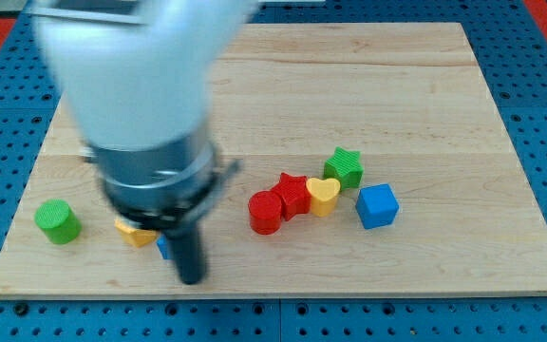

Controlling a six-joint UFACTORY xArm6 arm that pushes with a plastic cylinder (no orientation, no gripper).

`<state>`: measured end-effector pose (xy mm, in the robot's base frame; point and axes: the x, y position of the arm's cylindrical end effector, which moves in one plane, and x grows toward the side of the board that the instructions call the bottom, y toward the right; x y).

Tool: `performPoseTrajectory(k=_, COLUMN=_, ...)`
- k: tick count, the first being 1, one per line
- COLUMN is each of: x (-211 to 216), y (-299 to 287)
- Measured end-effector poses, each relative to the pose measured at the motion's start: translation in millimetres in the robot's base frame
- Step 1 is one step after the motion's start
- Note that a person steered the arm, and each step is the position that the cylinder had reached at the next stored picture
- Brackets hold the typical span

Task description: Move the blue triangle to top left of the red circle

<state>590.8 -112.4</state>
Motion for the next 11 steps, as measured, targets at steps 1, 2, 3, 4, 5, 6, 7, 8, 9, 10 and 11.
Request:
performPoseTrajectory(k=1, x=-40, y=-46)
performPoseTrajectory(k=2, x=-64, y=-33)
performPoseTrajectory(k=3, x=-69, y=-24)
performPoseTrajectory(k=4, x=-59, y=-65)
performPoseTrajectory(k=5, x=-10, y=-44)
performPoseTrajectory(k=6, x=-14, y=-5)
performPoseTrajectory(k=7, x=-66, y=33)
performPoseTrajectory(k=8, x=-103, y=65)
performPoseTrajectory(k=9, x=-122, y=33)
performPoseTrajectory(k=10, x=-85, y=18)
performPoseTrajectory(k=11, x=-28, y=37)
